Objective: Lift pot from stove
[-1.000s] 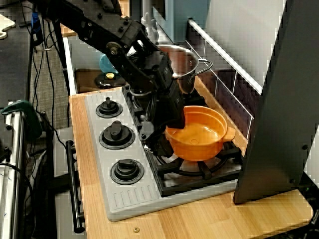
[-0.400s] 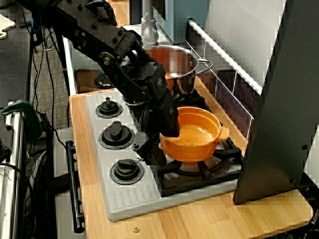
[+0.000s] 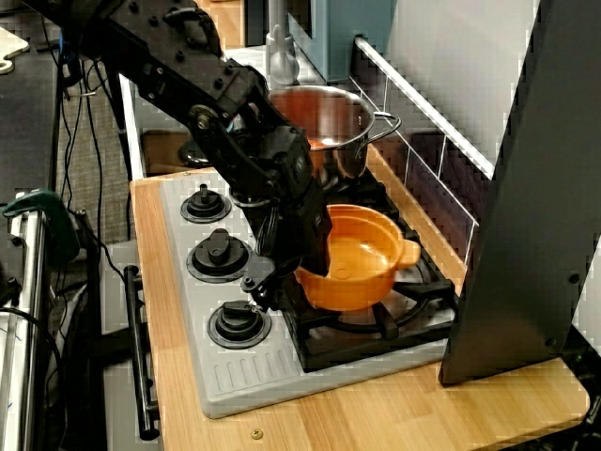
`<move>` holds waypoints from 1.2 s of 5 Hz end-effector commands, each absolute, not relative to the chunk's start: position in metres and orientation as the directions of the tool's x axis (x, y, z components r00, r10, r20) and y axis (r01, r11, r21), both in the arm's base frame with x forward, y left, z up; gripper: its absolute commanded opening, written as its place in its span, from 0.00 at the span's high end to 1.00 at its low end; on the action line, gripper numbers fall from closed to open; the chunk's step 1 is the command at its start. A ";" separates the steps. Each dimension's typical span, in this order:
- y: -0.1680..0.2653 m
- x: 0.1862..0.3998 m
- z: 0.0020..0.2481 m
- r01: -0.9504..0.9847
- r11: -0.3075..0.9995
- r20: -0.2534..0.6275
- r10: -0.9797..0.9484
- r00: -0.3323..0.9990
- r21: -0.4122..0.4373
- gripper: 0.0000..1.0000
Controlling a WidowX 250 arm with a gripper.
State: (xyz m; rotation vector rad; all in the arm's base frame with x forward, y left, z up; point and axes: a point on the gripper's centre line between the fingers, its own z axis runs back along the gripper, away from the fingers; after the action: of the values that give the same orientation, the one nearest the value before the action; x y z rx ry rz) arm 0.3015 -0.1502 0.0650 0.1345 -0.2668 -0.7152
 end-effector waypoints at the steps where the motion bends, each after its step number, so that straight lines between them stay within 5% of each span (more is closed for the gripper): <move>1: -0.143 0.300 0.077 0.643 0.746 0.228 -0.665 0.711 0.173 1.00; 6: -0.136 0.274 0.140 0.645 0.757 0.296 -0.642 0.707 0.101 1.00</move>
State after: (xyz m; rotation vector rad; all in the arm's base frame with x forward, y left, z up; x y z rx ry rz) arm 0.2695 -0.1356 0.1256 -0.0076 -0.2708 -0.7150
